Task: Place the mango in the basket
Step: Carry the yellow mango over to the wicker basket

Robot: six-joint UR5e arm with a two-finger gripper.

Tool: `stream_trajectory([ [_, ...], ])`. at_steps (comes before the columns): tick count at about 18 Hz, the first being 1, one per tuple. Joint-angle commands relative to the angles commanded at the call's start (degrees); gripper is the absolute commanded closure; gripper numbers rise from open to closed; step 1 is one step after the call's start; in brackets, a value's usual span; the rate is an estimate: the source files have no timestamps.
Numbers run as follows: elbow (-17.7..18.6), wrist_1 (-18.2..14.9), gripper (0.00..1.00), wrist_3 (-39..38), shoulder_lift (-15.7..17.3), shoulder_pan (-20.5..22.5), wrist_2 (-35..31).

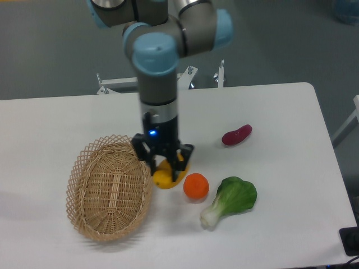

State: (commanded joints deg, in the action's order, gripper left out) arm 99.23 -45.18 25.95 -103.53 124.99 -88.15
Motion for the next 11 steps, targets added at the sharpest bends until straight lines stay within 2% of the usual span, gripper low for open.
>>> stream_trajectory([
  [6, 0.0, 0.4, 0.51, -5.6, -5.5, -6.6, -5.9],
  [11, 0.1, 1.7, 0.51, -7.3, -7.8, -8.6, -6.1],
])
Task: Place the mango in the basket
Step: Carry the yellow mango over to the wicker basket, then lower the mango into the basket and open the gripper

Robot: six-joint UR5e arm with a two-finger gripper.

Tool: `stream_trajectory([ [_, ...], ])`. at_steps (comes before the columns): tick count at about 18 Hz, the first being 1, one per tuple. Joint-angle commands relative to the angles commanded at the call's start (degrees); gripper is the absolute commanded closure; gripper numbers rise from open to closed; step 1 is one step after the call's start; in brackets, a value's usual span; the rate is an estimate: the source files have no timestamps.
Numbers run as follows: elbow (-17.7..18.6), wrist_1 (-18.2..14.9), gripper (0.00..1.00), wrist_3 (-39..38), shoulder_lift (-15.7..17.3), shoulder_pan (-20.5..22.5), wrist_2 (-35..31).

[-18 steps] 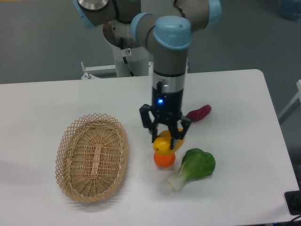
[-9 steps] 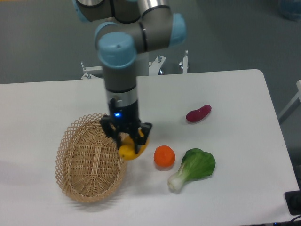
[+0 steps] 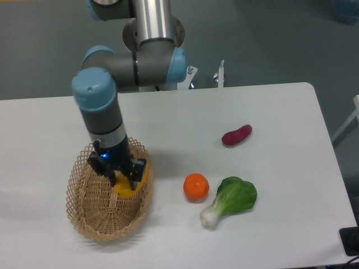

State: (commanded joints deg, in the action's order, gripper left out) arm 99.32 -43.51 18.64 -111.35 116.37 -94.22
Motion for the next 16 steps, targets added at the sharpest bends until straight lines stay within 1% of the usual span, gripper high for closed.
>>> stream_trajectory([
  [3, 0.1, 0.0, 0.50, -0.2, -0.9, -0.7, 0.2],
  [4, 0.4, 0.0, 0.47, 0.0, -1.6, -1.3, 0.1],
  [6, 0.7, 0.1, 0.47, 0.0, -2.6, -1.9, 0.0],
  [11, 1.3, 0.2, 0.45, 0.0, -3.5, -2.9, 0.1],
  [13, 1.3, 0.3, 0.42, 0.1, -3.4, -2.9, 0.2],
  [14, 1.3, 0.4, 0.39, 0.1, -3.7, -3.0, 0.2],
  [16, 1.5, 0.4, 0.39, 0.1, -4.1, -4.0, 0.1],
])
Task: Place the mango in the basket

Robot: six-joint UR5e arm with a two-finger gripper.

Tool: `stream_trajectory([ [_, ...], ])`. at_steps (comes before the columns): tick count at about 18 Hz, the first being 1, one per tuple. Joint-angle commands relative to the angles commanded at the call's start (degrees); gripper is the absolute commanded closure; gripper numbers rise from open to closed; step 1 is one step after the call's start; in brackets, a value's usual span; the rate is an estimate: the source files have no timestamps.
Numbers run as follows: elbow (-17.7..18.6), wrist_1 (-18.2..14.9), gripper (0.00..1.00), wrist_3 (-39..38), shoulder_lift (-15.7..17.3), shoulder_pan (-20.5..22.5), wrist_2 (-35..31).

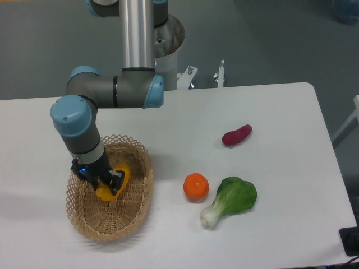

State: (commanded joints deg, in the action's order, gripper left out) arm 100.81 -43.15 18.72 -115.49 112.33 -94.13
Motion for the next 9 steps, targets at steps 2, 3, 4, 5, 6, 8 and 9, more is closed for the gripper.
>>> stream_trajectory([
  [2, 0.0, 0.0, 0.37, 0.1, -0.1, -0.4, 0.0],
  [3, -0.1, 0.0, 0.25, 0.2, -0.1, -0.4, -0.1],
  [4, -0.2, 0.1, 0.15, 0.3, -0.1, -0.4, -0.4],
  [5, -0.2, 0.1, 0.04, 0.4, -0.1, -0.4, -1.5],
  [6, -0.2, 0.1, 0.00, 0.5, 0.1, -0.4, -2.5],
  [8, -0.7, 0.0, 0.00, 0.4, 0.3, -0.4, -2.8],
  [9, -1.3, -0.1, 0.00, 0.5, 0.5, -0.3, -2.8],
])
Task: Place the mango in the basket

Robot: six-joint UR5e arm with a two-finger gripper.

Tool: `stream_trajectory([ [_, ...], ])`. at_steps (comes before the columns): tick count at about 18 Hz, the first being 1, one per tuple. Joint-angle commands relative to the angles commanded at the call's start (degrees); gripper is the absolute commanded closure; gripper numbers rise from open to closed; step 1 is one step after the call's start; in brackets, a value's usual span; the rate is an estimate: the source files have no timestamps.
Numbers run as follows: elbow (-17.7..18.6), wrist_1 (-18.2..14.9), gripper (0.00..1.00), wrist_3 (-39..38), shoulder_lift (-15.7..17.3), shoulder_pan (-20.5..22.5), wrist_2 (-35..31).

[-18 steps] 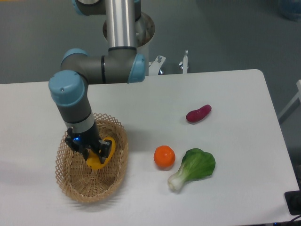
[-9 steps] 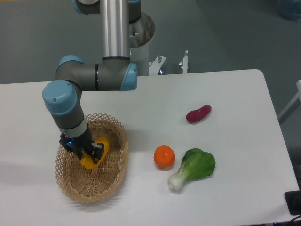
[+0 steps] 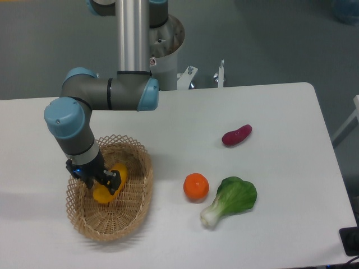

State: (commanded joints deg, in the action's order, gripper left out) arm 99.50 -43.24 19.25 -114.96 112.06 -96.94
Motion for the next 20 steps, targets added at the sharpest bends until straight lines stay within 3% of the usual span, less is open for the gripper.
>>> stream_trajectory([
  [3, -2.5, 0.1, 0.00, -0.4, 0.7, 0.3, 0.0],
  [7, -4.3, -0.4, 0.00, 0.9, 2.0, 4.6, -0.2],
  [13, -5.7, -1.1, 0.00, 12.7, 4.6, 12.6, 0.3],
  [20, -6.4, -9.7, 0.00, 28.8, 9.5, 22.9, 4.5],
])
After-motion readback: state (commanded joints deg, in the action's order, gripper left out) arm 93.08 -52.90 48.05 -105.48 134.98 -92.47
